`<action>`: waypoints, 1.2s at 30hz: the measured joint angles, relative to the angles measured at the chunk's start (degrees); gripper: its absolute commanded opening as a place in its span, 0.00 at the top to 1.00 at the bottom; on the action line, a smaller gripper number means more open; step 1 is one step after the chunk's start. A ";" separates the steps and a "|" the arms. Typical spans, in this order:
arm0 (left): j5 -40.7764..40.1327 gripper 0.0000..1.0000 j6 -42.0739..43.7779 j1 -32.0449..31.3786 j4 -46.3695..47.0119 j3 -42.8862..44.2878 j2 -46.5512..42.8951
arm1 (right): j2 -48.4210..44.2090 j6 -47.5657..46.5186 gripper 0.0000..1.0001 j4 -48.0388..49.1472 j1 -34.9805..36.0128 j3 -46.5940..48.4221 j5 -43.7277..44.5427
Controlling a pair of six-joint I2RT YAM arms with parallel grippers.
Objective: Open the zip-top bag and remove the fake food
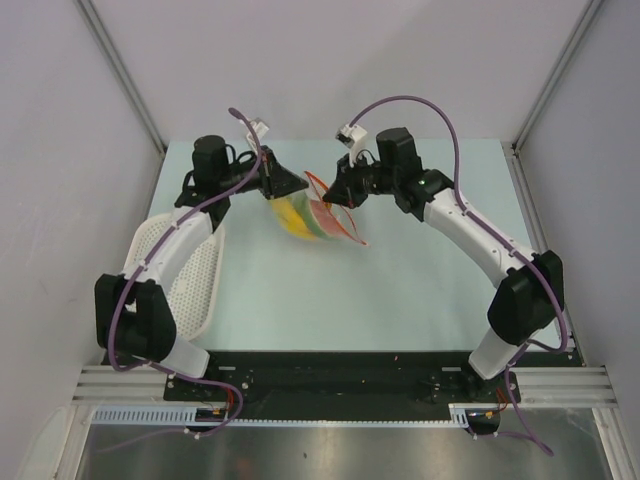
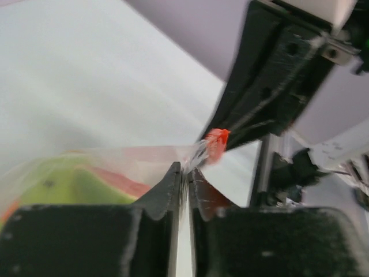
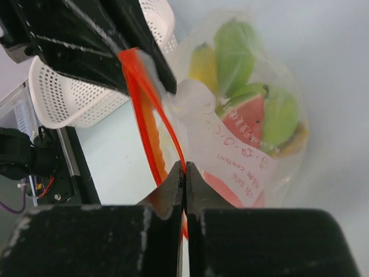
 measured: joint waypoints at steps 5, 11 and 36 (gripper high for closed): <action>-10.27 0.52 2.75 -0.09 -8.74 3.28 -0.35 | 1.31 4.50 1.00 -5.51 1.07 2.95 7.13; -18.78 0.50 2.69 -0.70 -13.38 2.08 -5.03 | 3.74 8.52 1.00 -12.31 2.89 9.70 20.02; -42.34 0.33 -3.50 -13.75 -25.38 -6.93 -15.47 | 10.73 25.49 1.00 -21.03 7.80 19.34 29.88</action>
